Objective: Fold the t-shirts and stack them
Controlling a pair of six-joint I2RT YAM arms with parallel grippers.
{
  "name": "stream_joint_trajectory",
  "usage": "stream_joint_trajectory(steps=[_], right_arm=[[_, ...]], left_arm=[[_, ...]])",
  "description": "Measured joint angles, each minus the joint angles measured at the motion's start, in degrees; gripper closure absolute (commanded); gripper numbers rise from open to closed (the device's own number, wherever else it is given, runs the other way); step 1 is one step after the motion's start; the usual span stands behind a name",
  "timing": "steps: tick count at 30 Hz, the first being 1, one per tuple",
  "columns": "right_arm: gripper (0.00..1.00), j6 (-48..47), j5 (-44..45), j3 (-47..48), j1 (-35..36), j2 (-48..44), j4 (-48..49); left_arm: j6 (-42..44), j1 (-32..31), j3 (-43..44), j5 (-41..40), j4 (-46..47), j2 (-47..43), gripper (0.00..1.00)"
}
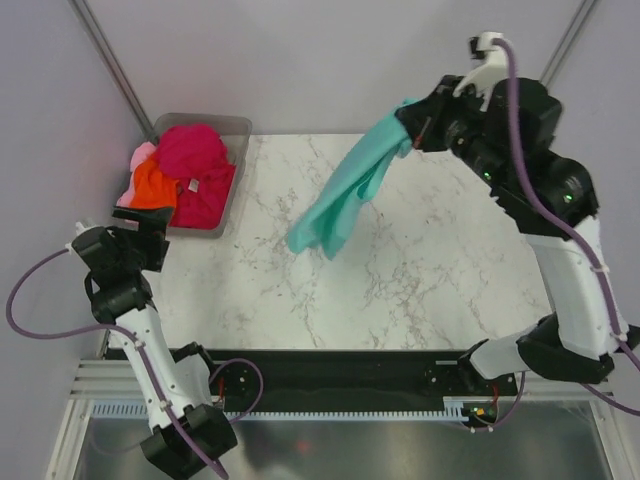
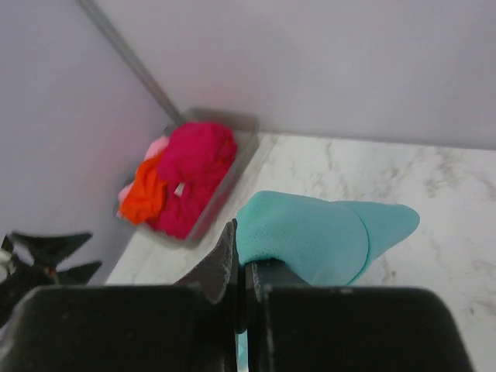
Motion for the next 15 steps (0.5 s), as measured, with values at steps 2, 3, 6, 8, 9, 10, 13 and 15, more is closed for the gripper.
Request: stream_joint_trajectory(steps=[2,3,6,8,9,10,13,15], right_arm=[[0.85,-0.5,7.6,1.2,-0.3,-3.7,-0.4],[0.7,-0.5,11.0,0.1,-0.4,-5.7,-0.9],[0.02,1.9,24.9,-17.1,-0.7,-18.2,0.4],[0.02,4.1,28.7,-30.4,-2.6,-25.3,1.8],[0.02,5.7,29.1,-37.7,-4.1,-27.6,1.5],[0.02,7.3,28.7,-44.5,-5.9,-28.7,1.9],[0.02,11.5,23.3,-59.9,-10.8,-23.9,1.6],[0.02,13.5,20.7,-65.7,-12.0,-19.6,0.9]], left_arm=[[2.8,-2.2,-0.3,-0.7,-2.6,-4.3,0.02],[4.1,-3.4,-0.5,-1.2,-3.8,-6.2,0.02],[7.8,-6.3,-0.5,-1.7,-6.2,-10.0,0.02],[9.7,-7.5,-0.6,-2.0,-7.3,-10.8,0.02],[10.7,-8.1,-1.0,-2.2,-7.6,-11.1,0.02],[11.6,-8.7,-1.4,-2.3,-8.1,-11.4,0.02],[14.1,-10.5,-3.5,-3.0,-10.2,-12.5,0.02],[15.5,-11.8,-5.0,-3.1,-12.3,-13.3,0.02]])
